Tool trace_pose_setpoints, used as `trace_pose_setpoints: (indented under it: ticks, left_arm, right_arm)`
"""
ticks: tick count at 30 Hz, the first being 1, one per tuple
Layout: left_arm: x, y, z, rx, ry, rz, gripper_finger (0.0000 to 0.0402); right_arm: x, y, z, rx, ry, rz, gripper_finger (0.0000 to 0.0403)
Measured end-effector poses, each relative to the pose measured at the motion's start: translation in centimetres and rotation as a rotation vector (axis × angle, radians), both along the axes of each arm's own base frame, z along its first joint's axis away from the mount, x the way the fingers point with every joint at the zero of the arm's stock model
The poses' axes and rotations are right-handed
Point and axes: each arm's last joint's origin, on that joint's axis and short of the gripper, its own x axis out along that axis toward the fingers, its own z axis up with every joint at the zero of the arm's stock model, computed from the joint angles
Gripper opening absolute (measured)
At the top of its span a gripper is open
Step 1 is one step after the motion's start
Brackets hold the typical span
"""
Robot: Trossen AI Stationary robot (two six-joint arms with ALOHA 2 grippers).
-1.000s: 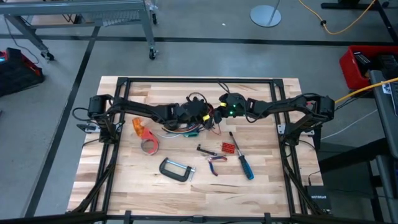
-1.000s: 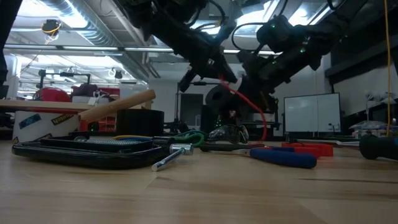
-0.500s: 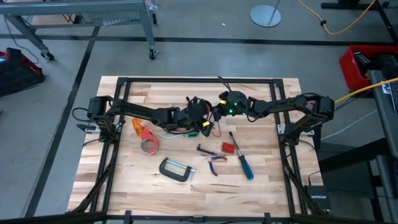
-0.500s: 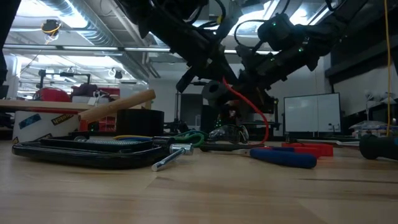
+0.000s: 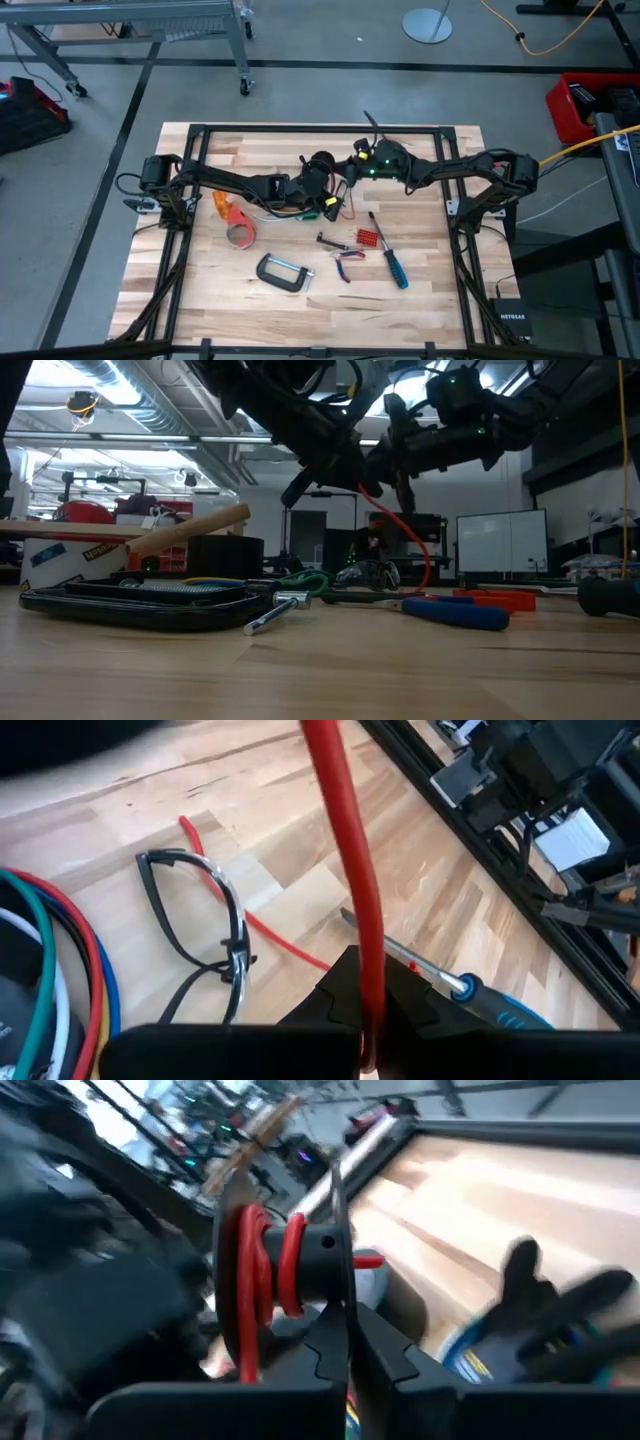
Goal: Coil cords
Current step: Coil the red wire onto a black spool
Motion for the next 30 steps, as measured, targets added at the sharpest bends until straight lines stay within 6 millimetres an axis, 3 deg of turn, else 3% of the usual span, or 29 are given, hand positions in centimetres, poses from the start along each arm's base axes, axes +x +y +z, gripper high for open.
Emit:
trace_pose_setpoints:
  ticks: [11, 20, 25, 30]
  left_arm:
    - [0.0, -0.7, 0.1, 0.048, 0.006, -0.049, 0.0000]
    - [0.0, -1.5, 0.0, 0.100, 0.029, -0.109, 0.0000]
    - [0.0, -1.7, 0.1, 0.152, 0.032, -0.145, 0.0002]
    - [0.0, -1.8, -0.1, 0.162, 0.046, -0.165, 0.0035]
  right_arm:
    - [-1.6, -1.2, 2.0, -0.004, -0.071, 0.166, 0.0001]
    - [-4.8, -1.6, 2.7, -0.012, 0.099, 0.235, 0.0001]
    - [-6.6, -0.9, 3.5, -0.045, 0.168, 0.249, 0.0001]
    - [-7.9, -0.2, 5.1, -0.086, 0.144, 0.245, 0.0001]
